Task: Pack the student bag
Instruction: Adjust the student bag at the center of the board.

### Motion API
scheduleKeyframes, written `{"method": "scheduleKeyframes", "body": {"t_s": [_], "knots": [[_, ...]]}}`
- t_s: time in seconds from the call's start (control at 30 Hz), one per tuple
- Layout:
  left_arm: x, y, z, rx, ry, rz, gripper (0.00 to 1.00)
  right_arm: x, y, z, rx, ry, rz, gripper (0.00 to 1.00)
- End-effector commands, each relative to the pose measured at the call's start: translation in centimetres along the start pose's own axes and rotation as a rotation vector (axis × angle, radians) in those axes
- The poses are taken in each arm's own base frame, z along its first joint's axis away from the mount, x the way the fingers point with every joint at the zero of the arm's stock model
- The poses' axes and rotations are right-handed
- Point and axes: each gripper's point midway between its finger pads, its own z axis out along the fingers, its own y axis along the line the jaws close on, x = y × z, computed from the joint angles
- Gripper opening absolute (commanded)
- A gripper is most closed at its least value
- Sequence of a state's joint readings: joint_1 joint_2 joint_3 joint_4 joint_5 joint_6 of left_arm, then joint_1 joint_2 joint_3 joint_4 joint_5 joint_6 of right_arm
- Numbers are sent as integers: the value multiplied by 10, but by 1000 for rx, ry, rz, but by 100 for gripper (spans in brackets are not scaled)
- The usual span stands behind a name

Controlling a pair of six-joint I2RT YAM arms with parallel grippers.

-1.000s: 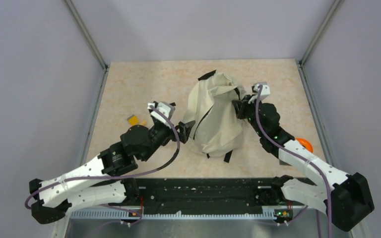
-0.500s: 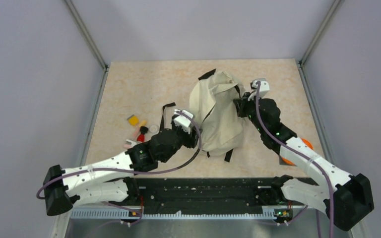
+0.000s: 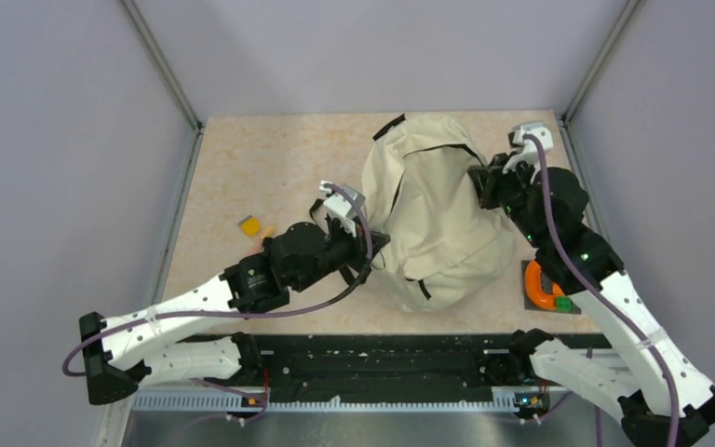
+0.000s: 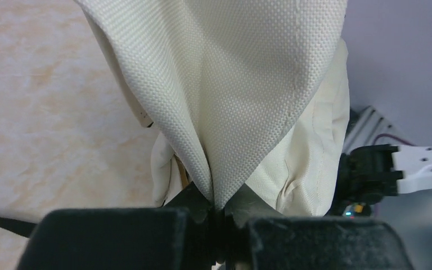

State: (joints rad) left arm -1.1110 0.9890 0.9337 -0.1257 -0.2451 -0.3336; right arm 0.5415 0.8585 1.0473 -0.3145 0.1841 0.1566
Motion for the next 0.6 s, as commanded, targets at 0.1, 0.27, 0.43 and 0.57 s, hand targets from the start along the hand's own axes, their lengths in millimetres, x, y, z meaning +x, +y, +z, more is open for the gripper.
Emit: {"method": "scheduleKeyframes", "body": {"t_s": [0.1,0.27,0.43,0.57], "knots": [[-38,-11,13,117,-109,-439,0,-32,-4,38,93,36,-40,0],[-3,68,37,-28,-78,-500,0,35,-5,111,110,182,-57,0],[22,139,43,-219,-33,-469,0,58,5,165,77,165,-39,13],[49,178,41,-327,8,-465,0,72,21,183,2,221,-40,51]]}}
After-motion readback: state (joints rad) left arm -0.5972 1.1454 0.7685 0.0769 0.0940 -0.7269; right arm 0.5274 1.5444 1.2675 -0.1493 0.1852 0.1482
